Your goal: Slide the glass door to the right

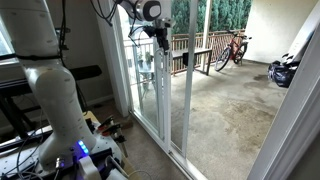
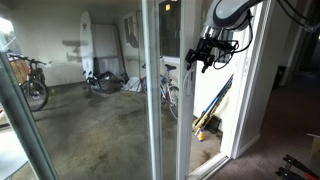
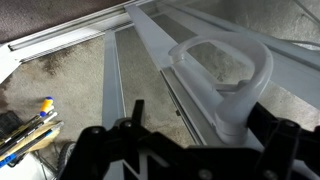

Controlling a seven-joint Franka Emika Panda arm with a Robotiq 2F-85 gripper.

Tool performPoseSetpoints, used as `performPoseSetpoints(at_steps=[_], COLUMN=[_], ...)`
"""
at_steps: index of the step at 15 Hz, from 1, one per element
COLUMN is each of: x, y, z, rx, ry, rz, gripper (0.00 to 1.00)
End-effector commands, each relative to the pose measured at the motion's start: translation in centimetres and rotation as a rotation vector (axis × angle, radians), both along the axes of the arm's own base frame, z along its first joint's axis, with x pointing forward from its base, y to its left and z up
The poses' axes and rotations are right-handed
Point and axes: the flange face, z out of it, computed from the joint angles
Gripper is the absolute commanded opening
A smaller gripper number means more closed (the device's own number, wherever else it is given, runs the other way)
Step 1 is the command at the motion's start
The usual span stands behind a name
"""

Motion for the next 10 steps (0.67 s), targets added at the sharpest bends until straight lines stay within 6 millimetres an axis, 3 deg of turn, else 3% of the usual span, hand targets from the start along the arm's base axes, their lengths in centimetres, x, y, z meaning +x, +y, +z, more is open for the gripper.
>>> performPoseSetpoints(at_steps=[1, 10], x=[-3.4, -5.1], y=[-4.5, -10.0], z=[-0.9, -0.6], rx=[-0.042, -0.018], ry=[0.065, 0.050], rz=[0.005, -0.062], gripper=[1.00, 1.00])
